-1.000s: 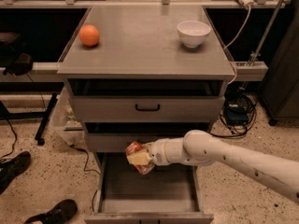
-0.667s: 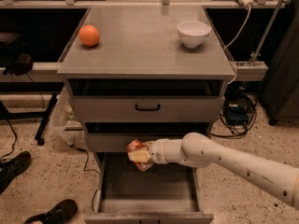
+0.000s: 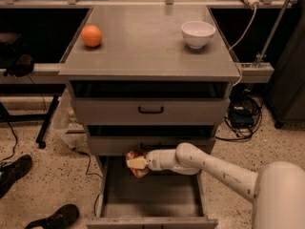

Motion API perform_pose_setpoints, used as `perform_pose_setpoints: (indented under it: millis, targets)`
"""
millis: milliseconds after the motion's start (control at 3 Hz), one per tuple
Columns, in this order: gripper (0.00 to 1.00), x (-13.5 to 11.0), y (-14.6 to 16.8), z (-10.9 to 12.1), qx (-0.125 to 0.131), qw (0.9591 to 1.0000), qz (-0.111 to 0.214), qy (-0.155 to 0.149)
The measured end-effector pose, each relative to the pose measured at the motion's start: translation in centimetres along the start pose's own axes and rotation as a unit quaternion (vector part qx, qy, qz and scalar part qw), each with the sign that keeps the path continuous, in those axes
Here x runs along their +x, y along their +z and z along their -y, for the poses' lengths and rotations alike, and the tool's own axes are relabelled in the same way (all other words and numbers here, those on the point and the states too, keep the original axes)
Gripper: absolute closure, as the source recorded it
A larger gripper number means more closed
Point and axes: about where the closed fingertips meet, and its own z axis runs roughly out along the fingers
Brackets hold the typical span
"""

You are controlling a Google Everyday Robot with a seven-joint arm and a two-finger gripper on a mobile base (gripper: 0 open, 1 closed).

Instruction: Place coke can into bottom drawer

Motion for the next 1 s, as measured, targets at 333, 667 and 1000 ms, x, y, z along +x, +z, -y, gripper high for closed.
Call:
perform_pose_setpoints:
  millis: [333, 667, 1000]
  targets:
    - [1.00, 2.0, 3.6, 1.0, -0.030, 0.9992, -0.023, 0.014]
    - [1.00, 3.8, 6.7, 1.6, -0.048, 0.9975, -0.046, 0.025]
    - [1.00, 5.7, 9.0, 2.1, -0.053, 0.9958, -0.065, 0.037]
